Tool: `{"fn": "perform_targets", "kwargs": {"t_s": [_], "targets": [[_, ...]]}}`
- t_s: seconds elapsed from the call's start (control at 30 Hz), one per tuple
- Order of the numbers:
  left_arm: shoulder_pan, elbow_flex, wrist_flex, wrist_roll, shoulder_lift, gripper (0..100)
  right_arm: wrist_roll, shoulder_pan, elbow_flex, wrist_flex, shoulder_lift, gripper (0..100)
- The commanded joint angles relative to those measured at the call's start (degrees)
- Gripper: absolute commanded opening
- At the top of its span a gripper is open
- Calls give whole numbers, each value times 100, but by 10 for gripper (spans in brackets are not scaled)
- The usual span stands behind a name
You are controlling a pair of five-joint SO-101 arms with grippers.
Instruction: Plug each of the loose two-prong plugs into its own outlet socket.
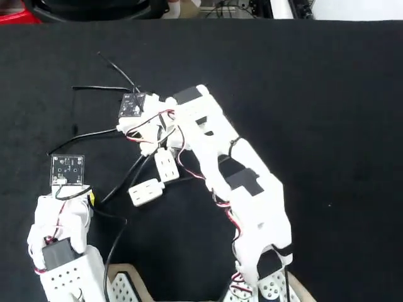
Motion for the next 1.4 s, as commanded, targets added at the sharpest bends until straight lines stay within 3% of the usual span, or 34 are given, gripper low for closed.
{"fn": "perform_targets", "kwargs": {"t_s": [0.0,0.13,0.37,0.73,0.87,1.03,1.2,1.37], "targets": [[-22,110,-97,-18,-44,202,-167,-185,-189,26,4,7],[-22,110,-97,-18,-44,202,-193,-176,-189,281,-13,11],[-22,110,-97,-26,-44,202,-879,-132,-295,905,-312,12],[-22,110,-97,-26,-44,202,-2066,360,-207,2760,-2299,12],[-22,110,-97,-26,-44,202,-2479,571,593,2769,-3266,12],[-22,110,-97,-26,-44,202,-3033,220,2818,1451,-5464,12],[-22,110,-97,-26,-44,202,-3903,-334,5684,-958,-7697,12],[-22,110,-97,-18,-44,202,-5073,-870,7521,-3332,-8127,12]]}}
